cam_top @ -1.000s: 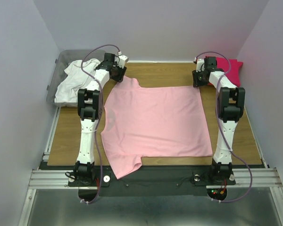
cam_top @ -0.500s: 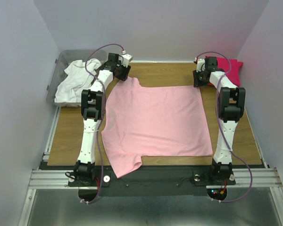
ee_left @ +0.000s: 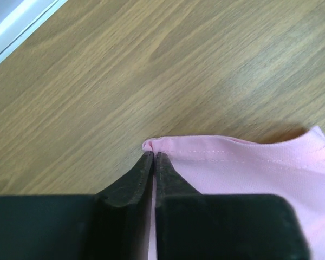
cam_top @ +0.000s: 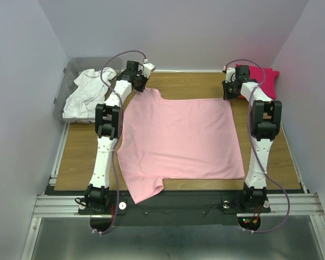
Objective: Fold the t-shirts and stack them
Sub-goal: Flatten the tshirt out, then fold the tshirt
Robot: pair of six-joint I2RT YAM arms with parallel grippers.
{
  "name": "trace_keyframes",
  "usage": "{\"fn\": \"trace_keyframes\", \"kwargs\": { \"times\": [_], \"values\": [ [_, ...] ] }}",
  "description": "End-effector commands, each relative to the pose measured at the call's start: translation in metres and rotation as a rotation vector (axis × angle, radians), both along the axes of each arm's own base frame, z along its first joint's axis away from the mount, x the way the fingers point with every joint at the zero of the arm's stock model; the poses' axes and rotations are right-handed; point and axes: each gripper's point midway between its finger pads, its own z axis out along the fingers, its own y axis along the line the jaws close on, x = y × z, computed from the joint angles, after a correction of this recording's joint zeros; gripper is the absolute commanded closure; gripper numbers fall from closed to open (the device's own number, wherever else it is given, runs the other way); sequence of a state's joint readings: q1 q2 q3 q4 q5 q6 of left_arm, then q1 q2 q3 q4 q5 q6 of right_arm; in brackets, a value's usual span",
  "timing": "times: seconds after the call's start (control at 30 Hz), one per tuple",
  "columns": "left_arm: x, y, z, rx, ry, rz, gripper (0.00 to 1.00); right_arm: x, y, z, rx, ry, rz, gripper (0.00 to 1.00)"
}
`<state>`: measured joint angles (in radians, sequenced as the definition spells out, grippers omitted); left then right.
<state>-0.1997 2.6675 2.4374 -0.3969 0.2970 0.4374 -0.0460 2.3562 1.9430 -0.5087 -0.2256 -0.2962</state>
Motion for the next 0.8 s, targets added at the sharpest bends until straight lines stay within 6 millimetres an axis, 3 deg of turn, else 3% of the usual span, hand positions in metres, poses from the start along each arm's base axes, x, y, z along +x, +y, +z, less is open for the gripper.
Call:
{"fn": "trace_keyframes", "kwargs": {
  "times": [0.0, 0.1, 0.17, 0.3, 0.33, 0.37, 0.47, 0.5, 0.6, 0.67, 0.73, 0.77],
  "values": [
    [-0.012, 0.003, -0.002, 0.033, 0.04, -0.029, 0.97, 0.003, -0.003, -0.004, -0.002, -0.007, 0.009, 0.85],
    [-0.008, 0.002, 0.014, 0.02, -0.007, -0.022, 1.0, 0.004, -0.004, 0.002, -0.009, -0.019, 0.004, 0.97],
    [-0.008, 0.002, 0.018, 0.013, -0.023, -0.013, 1.0, 0.006, -0.005, 0.007, -0.012, -0.03, 0.004, 0.99],
    [-0.001, -0.004, 0.069, -0.037, -0.12, -0.018, 1.0, 0.009, -0.005, 0.019, -0.011, -0.055, 0.005, 0.99],
    [-0.002, -0.004, 0.072, -0.04, -0.124, -0.016, 1.0, 0.01, -0.005, 0.026, -0.009, -0.067, 0.004, 0.99],
    [0.0, -0.005, 0.092, -0.051, -0.166, -0.016, 1.0, 0.011, -0.006, 0.029, -0.007, -0.074, 0.002, 1.0],
    [-0.005, -0.005, 0.106, -0.06, -0.192, -0.018, 1.0, 0.012, -0.005, 0.038, 0.002, -0.088, 0.006, 0.99],
    [-0.005, -0.005, 0.123, -0.064, -0.227, -0.022, 1.0, 0.012, -0.004, 0.043, 0.001, -0.098, 0.008, 0.99],
    [-0.012, -0.003, 0.137, -0.058, -0.247, -0.036, 1.0, 0.01, -0.004, 0.048, -0.002, -0.105, 0.013, 0.99],
    [-0.017, -0.002, 0.134, -0.048, -0.24, -0.04, 1.0, 0.008, -0.005, 0.056, -0.006, -0.115, 0.015, 0.99],
    [-0.022, -0.001, 0.148, -0.043, -0.267, -0.047, 1.0, 0.006, -0.007, 0.062, -0.013, -0.125, 0.02, 0.99],
    [-0.027, 0.0, 0.143, -0.039, -0.253, -0.053, 1.0, 0.005, -0.007, 0.064, -0.013, -0.128, 0.022, 0.99]
  ]
}}
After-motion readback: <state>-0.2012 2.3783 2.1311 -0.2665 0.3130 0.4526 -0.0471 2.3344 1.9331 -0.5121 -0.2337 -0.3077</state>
